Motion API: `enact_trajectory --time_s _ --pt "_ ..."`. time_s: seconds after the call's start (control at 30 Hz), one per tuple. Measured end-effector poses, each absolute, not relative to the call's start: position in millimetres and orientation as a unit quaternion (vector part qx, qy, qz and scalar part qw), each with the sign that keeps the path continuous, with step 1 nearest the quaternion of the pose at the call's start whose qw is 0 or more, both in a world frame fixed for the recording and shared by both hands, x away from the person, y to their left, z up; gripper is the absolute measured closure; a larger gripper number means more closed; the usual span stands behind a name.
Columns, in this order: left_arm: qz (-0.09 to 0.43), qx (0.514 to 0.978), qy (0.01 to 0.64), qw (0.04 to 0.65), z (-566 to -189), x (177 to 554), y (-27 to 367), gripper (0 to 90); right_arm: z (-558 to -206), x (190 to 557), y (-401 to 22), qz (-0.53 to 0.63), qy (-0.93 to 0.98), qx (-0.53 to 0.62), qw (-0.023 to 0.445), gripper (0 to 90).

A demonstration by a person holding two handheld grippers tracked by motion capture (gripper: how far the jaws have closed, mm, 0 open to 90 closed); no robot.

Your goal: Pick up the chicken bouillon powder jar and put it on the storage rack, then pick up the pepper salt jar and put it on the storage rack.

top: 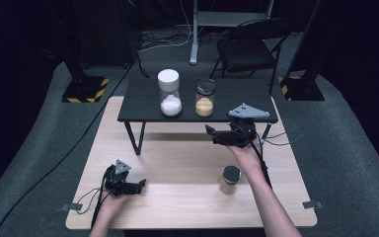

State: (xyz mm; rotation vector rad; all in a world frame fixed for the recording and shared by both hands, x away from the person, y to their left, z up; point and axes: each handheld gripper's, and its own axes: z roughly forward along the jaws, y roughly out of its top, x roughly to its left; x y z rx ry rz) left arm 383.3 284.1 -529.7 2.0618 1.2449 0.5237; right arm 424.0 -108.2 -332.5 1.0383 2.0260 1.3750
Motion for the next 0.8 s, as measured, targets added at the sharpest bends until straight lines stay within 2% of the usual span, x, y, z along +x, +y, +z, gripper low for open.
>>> enact_trajectory --time_s 0.8 --pt "0.201 0.788 0.477 0.333 -530 383 284 2.6 -374 402 -127 0.501 0.736 0.391 0.231 12.2"
